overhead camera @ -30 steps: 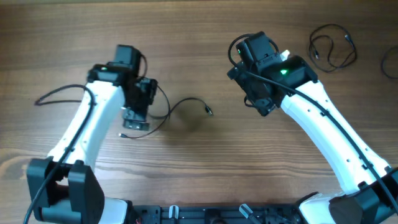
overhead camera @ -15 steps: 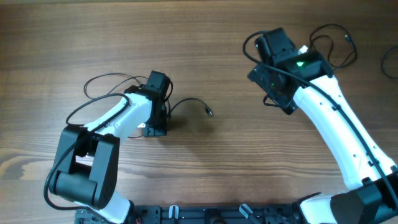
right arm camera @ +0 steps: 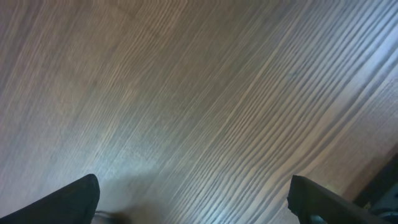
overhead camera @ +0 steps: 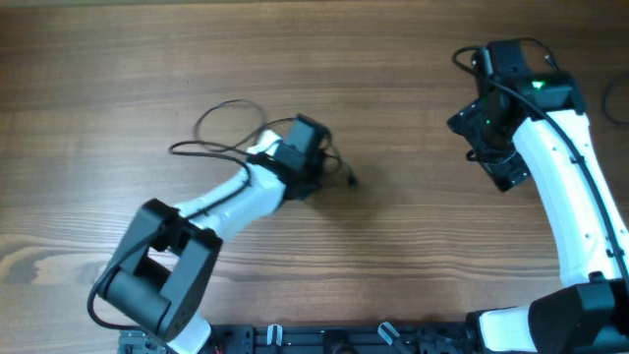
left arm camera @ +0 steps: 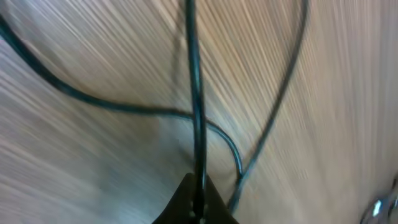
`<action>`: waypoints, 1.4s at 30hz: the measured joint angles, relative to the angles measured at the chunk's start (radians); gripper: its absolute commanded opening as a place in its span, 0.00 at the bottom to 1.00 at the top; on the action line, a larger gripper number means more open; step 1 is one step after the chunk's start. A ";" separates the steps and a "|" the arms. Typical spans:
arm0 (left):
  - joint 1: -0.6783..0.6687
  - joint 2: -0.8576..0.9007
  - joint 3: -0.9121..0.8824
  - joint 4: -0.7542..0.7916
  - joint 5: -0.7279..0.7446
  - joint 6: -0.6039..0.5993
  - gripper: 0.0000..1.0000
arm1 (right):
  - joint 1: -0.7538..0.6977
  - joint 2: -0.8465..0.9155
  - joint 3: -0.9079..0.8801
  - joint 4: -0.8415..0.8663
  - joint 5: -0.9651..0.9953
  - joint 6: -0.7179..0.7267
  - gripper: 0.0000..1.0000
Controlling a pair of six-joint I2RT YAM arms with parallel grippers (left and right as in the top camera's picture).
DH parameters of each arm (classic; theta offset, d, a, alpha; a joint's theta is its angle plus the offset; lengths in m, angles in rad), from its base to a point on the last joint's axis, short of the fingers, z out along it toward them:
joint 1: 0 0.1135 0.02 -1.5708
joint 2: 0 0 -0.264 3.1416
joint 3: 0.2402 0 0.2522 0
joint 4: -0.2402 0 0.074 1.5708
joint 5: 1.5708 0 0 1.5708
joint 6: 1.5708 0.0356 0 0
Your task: Untangle cables
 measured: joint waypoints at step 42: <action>0.433 -0.333 0.247 -0.790 -0.169 0.286 1.00 | 0.546 0.459 -0.004 0.456 -0.398 -1.043 0.66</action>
